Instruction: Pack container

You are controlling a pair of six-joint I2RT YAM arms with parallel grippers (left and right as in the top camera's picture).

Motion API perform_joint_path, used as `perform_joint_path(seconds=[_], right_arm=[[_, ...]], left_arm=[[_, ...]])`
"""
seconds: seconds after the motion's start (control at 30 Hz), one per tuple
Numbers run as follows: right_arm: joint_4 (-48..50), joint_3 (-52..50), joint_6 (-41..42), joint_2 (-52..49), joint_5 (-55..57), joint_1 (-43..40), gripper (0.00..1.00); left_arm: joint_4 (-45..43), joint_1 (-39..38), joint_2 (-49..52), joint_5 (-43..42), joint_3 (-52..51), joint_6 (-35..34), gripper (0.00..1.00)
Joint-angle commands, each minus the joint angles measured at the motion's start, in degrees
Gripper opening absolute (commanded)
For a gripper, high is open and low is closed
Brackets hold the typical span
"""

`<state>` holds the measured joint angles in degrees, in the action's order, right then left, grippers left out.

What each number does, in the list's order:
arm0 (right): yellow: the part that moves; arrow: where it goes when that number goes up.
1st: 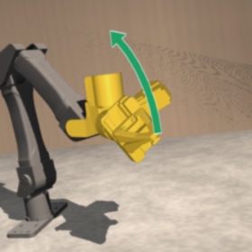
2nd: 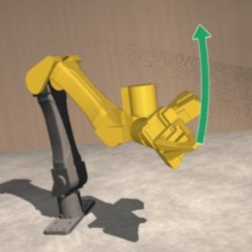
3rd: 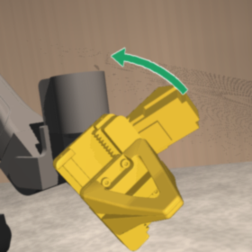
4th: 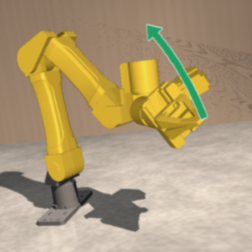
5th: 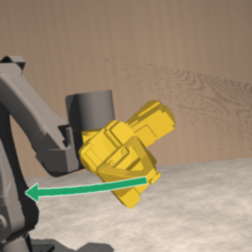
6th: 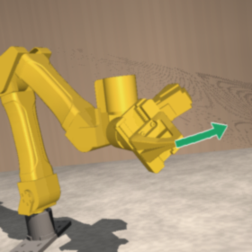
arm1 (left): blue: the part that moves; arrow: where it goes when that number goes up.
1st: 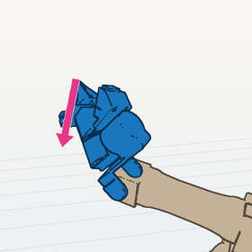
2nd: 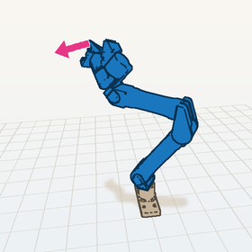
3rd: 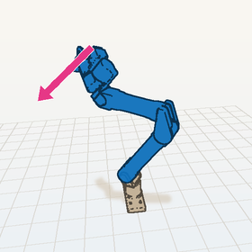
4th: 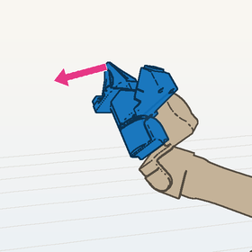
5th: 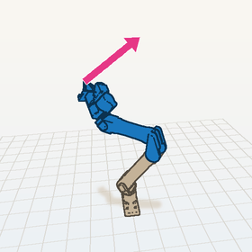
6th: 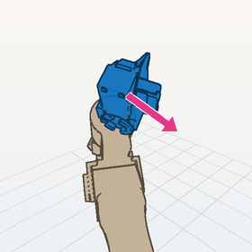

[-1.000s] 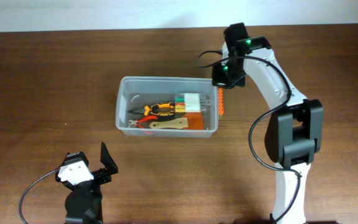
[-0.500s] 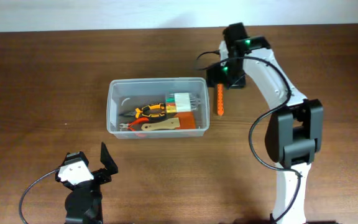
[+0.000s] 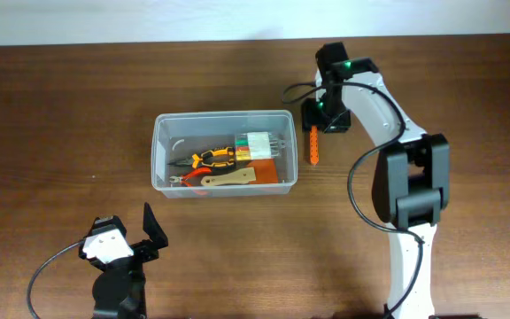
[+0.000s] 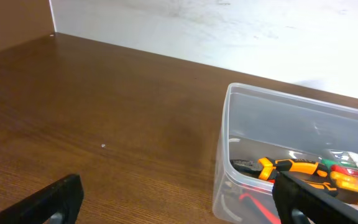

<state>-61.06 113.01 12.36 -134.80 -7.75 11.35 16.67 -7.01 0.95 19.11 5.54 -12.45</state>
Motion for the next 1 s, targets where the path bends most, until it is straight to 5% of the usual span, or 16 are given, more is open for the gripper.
perform_joint_path(seconds=[0.0,0.3,0.7,0.87,0.97], right_arm=[[0.0,-0.2,1.7,-1.6,0.9,0.3,0.59],[0.0,-0.5,1.7,-2.2,0.9,0.2,0.06],[-8.7,9.4,0.3,10.4,2.1,-1.9,0.04],[-7.0,12.3,-9.0,18.5,-1.6,3.0,0.04],[-6.0,12.3,-21.6,19.8,-5.8,8.2,0.04]], left_arm=[[0.0,-0.2,-0.3,0.2,-0.2,0.5,0.99],[0.0,-0.2,-0.3,0.2,-0.2,0.5,0.99],[0.0,-0.2,-0.3,0.2,-0.2,0.5,0.99],[0.0,-0.2,-0.3,0.2,-0.2,0.5,0.99],[0.0,-0.2,-0.3,0.2,-0.2,0.5,0.99]])
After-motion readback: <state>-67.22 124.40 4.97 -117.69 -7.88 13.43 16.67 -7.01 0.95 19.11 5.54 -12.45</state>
